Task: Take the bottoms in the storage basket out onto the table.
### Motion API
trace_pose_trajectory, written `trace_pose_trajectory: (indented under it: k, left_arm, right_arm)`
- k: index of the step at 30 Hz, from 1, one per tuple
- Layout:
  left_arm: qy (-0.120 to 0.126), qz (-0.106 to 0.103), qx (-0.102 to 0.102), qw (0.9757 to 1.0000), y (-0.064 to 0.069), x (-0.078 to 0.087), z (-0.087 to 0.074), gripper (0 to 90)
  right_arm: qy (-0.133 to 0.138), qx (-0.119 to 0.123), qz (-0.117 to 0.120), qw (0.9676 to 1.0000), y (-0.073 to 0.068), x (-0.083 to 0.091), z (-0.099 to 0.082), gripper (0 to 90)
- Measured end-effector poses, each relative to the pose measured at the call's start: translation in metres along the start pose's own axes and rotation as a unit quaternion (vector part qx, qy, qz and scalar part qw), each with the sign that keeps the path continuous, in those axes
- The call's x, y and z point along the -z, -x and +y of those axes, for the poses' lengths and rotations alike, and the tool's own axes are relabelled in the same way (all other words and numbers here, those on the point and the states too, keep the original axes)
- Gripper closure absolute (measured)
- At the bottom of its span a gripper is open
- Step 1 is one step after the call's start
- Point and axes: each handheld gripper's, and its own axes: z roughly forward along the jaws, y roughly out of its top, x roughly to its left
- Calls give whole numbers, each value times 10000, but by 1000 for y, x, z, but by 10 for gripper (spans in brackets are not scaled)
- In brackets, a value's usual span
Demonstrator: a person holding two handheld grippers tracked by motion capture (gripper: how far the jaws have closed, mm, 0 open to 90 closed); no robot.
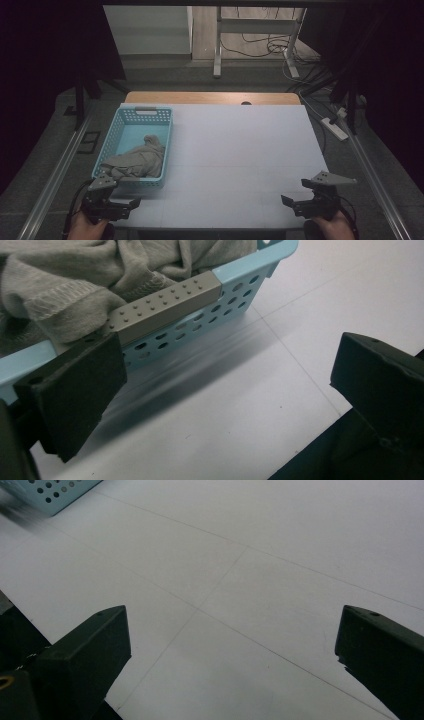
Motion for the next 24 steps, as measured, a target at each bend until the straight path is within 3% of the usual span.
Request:
trace_pose_trajectory:
  k: [6,10,24]
  left_arm:
    - [87,-117,172,9997,-5,2,-1,13]
    - [102,-131,173,9997,-5,2,-1,14]
    - [124,-167,-25,9998,-1,3,-1,13]
  right_arm:
    - [54,-37,27,10000,1,1,0,17]
    - [21,-2,41,10000,0,1,0,17]
    - [-28,21,95,9999,0,-1,0,18]
